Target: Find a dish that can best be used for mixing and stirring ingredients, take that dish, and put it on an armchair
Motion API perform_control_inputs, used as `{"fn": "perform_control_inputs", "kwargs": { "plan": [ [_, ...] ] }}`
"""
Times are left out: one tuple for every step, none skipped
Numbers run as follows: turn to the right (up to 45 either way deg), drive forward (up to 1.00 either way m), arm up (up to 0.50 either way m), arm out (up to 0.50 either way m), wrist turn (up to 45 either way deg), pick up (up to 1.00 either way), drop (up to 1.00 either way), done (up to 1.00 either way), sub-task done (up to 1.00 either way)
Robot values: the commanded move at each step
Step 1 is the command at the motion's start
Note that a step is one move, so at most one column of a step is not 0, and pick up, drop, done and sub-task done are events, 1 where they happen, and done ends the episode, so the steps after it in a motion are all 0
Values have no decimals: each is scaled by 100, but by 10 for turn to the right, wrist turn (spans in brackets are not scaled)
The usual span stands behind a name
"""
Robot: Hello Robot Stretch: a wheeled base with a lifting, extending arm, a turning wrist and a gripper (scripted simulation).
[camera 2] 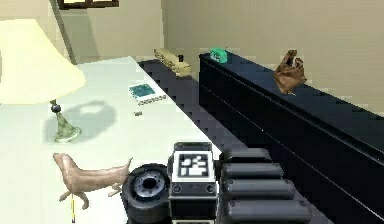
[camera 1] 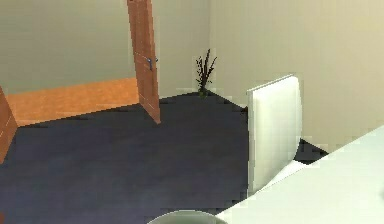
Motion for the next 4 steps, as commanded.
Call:
{"fn": "perform_control_inputs", "kwargs": {
  "plan": [
    [-360,0,0,0,0,0,0,0,0],
    [-30,0,0,0,0,0,0,0,0],
    [0,100,0,0,0,0,0,0,0],
    [0,100,0,0,0,0,0,0,0]
  ]
}}
